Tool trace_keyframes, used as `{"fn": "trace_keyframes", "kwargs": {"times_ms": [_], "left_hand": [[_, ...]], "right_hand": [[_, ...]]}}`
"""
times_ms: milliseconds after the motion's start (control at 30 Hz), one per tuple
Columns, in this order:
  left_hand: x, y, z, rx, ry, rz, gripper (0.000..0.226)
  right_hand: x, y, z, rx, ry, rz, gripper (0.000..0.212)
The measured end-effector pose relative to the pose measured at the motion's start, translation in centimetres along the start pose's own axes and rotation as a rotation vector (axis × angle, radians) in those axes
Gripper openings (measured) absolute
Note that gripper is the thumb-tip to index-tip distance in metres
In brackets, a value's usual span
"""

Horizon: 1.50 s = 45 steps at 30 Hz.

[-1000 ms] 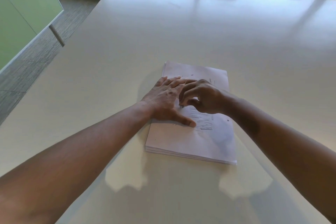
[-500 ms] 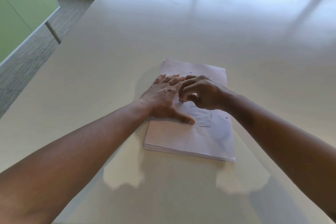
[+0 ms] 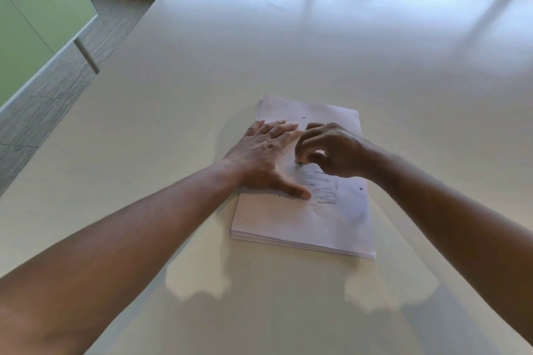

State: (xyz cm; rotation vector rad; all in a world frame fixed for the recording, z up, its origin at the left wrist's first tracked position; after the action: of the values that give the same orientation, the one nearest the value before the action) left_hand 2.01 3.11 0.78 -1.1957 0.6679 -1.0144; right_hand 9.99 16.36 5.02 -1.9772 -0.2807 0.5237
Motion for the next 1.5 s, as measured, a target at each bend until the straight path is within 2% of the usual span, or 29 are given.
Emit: {"fn": "trace_keyframes", "kwargs": {"times_ms": [133, 367, 533, 600, 767, 833, 1000, 1200, 1400, 1500], "left_hand": [[-0.1, 0.0, -0.1, 0.007, 0.007, 0.004, 0.143], [0.0, 0.1, 0.0, -0.003, -0.008, -0.003, 0.143], [0.0, 0.1, 0.0, 0.002, -0.003, -0.007, 0.143], [0.0, 0.0, 0.0, -0.001, -0.005, -0.006, 0.142], [0.0, 0.0, -0.1, 0.002, -0.008, -0.001, 0.141], [0.0, 0.1, -0.1, 0.003, -0.006, -0.001, 0.141], [-0.1, 0.1, -0.1, -0.008, 0.0, -0.004, 0.143], [-0.1, 0.2, -0.1, 0.005, -0.008, 0.004, 0.142], [0.1, 0.2, -0.1, 0.003, -0.013, 0.003, 0.142], [0.1, 0.1, -0.1, 0.004, -0.02, 0.0, 0.142]], "right_hand": [[-0.7, 0.3, -0.4, -0.026, -0.023, 0.03, 0.021], [1.6, -0.6, -0.2, -0.013, 0.022, -0.105, 0.017], [0.4, 0.4, -0.6, 0.023, 0.047, 0.049, 0.022], [0.7, 0.5, -0.6, 0.023, 0.06, 0.061, 0.021], [1.5, -0.1, -1.3, -0.053, 0.049, -0.085, 0.013], [1.1, -0.2, -1.1, -0.038, 0.063, -0.086, 0.011], [0.5, -0.5, -0.4, -0.015, 0.118, 0.027, 0.012], [1.7, -0.5, -1.6, -0.045, 0.089, -0.094, 0.008], [1.3, -0.9, -0.2, -0.035, 0.189, 0.043, 0.012], [1.2, -0.2, -1.1, -0.056, 0.183, 0.033, 0.01]]}}
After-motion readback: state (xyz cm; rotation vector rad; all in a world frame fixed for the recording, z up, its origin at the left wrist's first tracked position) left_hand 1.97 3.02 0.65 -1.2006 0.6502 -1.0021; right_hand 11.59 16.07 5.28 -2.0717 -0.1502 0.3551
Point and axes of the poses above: each hand's wrist, its own x-axis away from the middle knuckle, its own y-axis out of the palm, z = x × y, the point moved 4 cm from there along -x, towards the middle knuckle
